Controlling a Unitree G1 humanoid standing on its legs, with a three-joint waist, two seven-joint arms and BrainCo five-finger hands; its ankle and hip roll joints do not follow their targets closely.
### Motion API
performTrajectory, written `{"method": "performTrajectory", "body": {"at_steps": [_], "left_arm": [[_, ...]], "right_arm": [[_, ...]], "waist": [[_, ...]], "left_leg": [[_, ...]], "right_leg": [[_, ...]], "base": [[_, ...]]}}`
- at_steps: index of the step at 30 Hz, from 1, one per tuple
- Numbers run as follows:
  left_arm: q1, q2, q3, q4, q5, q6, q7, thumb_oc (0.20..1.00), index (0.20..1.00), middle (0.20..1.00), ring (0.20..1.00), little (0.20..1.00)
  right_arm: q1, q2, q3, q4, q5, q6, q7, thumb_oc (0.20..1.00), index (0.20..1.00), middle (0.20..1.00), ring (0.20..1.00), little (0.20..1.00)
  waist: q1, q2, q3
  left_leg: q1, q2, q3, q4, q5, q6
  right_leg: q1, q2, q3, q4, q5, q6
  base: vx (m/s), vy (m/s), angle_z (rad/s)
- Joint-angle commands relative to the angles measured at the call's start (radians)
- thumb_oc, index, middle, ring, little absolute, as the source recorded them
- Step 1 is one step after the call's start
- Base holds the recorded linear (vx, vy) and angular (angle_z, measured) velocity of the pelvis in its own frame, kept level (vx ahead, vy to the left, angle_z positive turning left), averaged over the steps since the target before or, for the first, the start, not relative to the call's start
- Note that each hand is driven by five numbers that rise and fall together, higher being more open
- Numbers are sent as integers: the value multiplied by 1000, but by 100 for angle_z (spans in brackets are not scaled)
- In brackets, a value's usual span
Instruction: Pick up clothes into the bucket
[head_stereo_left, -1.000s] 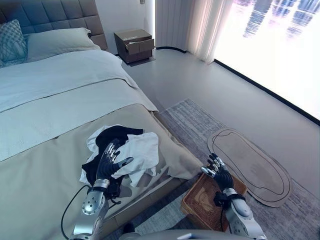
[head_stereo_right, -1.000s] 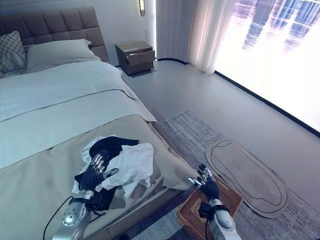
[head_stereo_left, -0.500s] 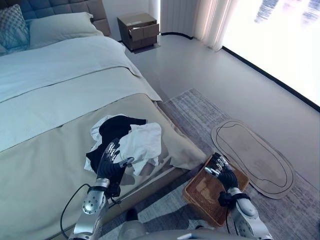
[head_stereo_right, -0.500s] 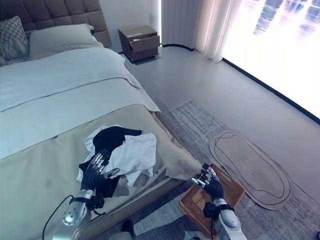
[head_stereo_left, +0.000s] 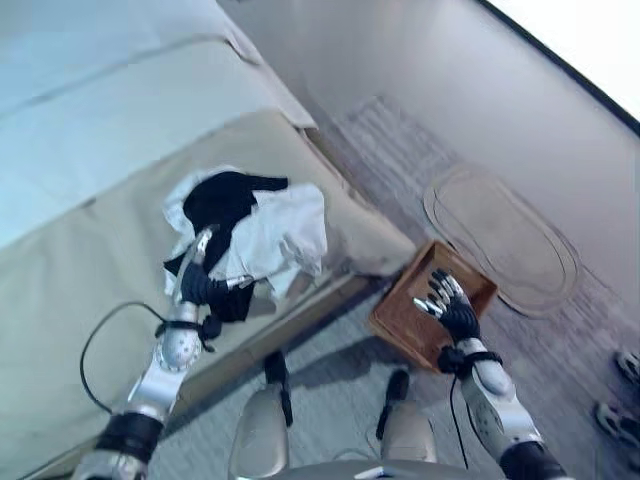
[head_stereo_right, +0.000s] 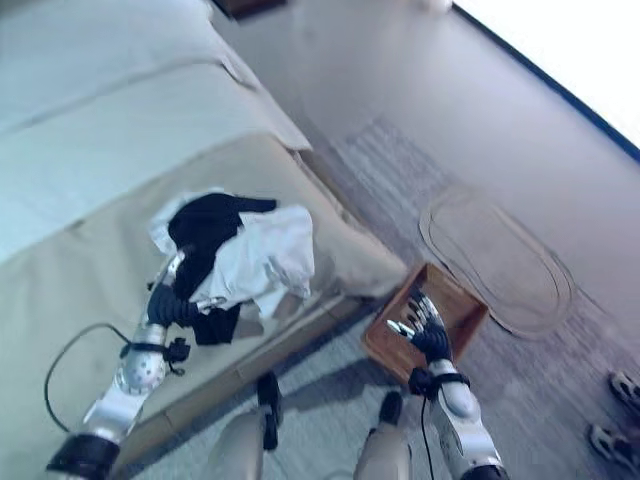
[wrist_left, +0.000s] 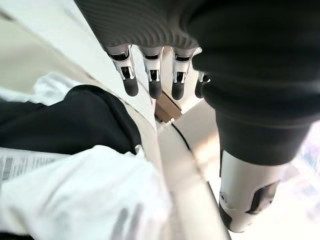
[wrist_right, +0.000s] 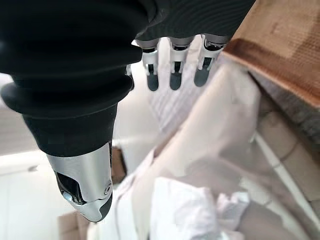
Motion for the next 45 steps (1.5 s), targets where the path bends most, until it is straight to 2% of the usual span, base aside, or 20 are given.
{"method": "performTrajectory", "body": {"at_steps": [1,2,8,11,13,14,16,19,26,34,35,36,37,38,39,40,42,44,45], "left_arm": [[-59,58,14,7,146,20,126,1000,1000,1000,1000,1000],[-120,92,6,33,208,55,169,1000,1000,1000,1000,1000],[-242,166,-20,69,319,124,228,1000,1000,1000,1000,1000],[-338,209,-65,112,380,159,251,1000,1000,1000,1000,1000],[-361,222,-83,127,401,170,254,1000,1000,1000,1000,1000],[-401,251,-110,144,445,195,257,1000,1000,1000,1000,1000],[-424,259,-131,159,460,205,256,1000,1000,1000,1000,1000],[-478,290,-181,212,533,254,220,1000,1000,1000,1000,1000],[-531,305,-228,260,552,258,199,1000,1000,1000,1000,1000],[-599,314,-368,344,591,236,147,1000,1000,1000,1000,1000],[-594,307,-388,373,599,235,131,1000,1000,1000,1000,1000],[-596,306,-389,374,599,235,132,1000,1000,1000,1000,1000],[-589,293,-386,391,579,237,120,1000,1000,1000,1000,1000],[-589,292,-386,391,579,237,120,1000,1000,1000,1000,1000],[-577,279,-355,380,555,244,121,805,805,805,805,805],[-575,279,-354,380,554,244,120,702,702,702,702,702],[-560,272,-340,380,554,241,121,200,200,200,200,200],[-548,272,-329,368,550,235,115,200,200,200,200,200],[-539,266,-320,375,544,232,118,200,200,200,200,200]], "right_arm": [[-26,-43,19,-102,21,-86,8,1000,1000,1000,1000,1000],[-45,-55,26,-112,23,-91,5,1000,1000,1000,1000,1000],[-84,-67,29,-129,63,-101,6,1000,1000,1000,1000,1000],[-114,-79,19,-122,65,-112,-6,1000,1000,1000,1000,1000],[-121,-82,15,-123,71,-115,-5,1000,1000,1000,1000,1000],[-137,-84,12,-119,106,-124,3,1000,1000,1000,1000,1000],[-144,-77,6,-113,158,-130,18,1000,1000,1000,1000,1000],[-133,-89,-15,-121,182,-127,34,1000,1000,1000,1000,1000],[-139,-98,-37,-124,189,-133,35,1000,1000,1000,1000,1000],[-159,-116,-26,-122,180,-137,40,1000,1000,1000,1000,1000],[-157,-118,-25,-120,181,-138,43,1000,1000,1000,1000,1000],[-156,-118,-26,-121,182,-138,44,1000,1000,1000,1000,1000],[-153,-114,-28,-117,203,-137,51,1000,1000,1000,1000,1000],[-153,-115,-29,-118,205,-137,52,1000,1000,1000,1000,1000],[-142,-105,-41,-118,222,-137,58,1000,1000,1000,1000,1000],[-141,-106,-40,-118,222,-136,58,1000,1000,1000,1000,1000],[-131,-103,-49,-120,221,-136,62,1000,1000,1000,1000,1000],[-122,-102,-59,-118,217,-136,62,1000,1000,1000,1000,1000],[-122,-99,-61,-112,213,-137,62,1000,1000,1000,1000,1000]], "waist": [[-17,-32,14],[-23,-42,37],[-38,-55,78],[-56,-60,98],[-62,-62,102],[-71,-62,109],[-74,-61,111],[-91,-59,111],[-110,-53,102],[-128,-46,100],[-129,-40,94],[-130,-44,100],[-129,-39,91],[-132,-43,97],[-132,-42,94],[-129,-37,88],[-130,-37,84],[-130,-35,79],[-131,-38,78]], "left_leg": [[1,20,-49,90,-103,24],[-34,26,-55,103,-101,22],[-121,34,-67,136,-97,22],[-178,37,-75,151,-90,21],[-193,38,-77,155,-89,21],[-217,37,-78,159,-87,21],[-231,38,-78,164,-87,22],[-274,34,-83,183,-89,25],[-312,33,-81,198,-94,30],[-327,32,-66,189,-89,33],[-317,36,-72,192,-119,27],[-329,33,-62,193,-92,34],[-319,36,-71,193,-120,28],[-331,32,-60,193,-93,35],[-331,28,-61,191,-91,35],[-320,33,-71,193,-121,28],[-318,35,-69,191,-120,27],[-315,35,-70,189,-121,26],[-322,31,-60,183,-90,31]], "right_leg": [[-46,-3,20,28,42,-6],[-80,3,19,40,41,-10],[-160,14,21,73,41,-16],[-214,17,18,84,47,-16],[-229,17,21,89,49,-16],[-253,22,21,91,55,-15],[-267,23,24,94,56,-15],[-306,23,26,106,58,-13],[-349,24,38,118,63,-12],[-377,26,45,109,77,-7],[-373,33,55,113,56,5],[-381,26,48,108,78,-5],[-376,33,57,112,57,5],[-384,26,49,107,79,-6],[-385,25,50,105,81,-6],[-378,32,58,111,57,4],[-377,32,57,111,56,4],[-374,32,55,110,57,4],[-378,25,45,99,81,-6]], "base": [[-112,-24,-5],[-56,-6,0],[-74,-15,-1],[-75,-2,3],[-60,11,0],[-79,25,0],[-46,18,1],[-22,17,-2],[-7,25,-3],[7,22,-2],[0,0,0],[83,22,-6],[-84,15,-4],[-1,15,-7],[0,5,-6],[86,-2,-9],[47,-9,-5],[-39,-4,-2],[-83,-5,-2]]}}
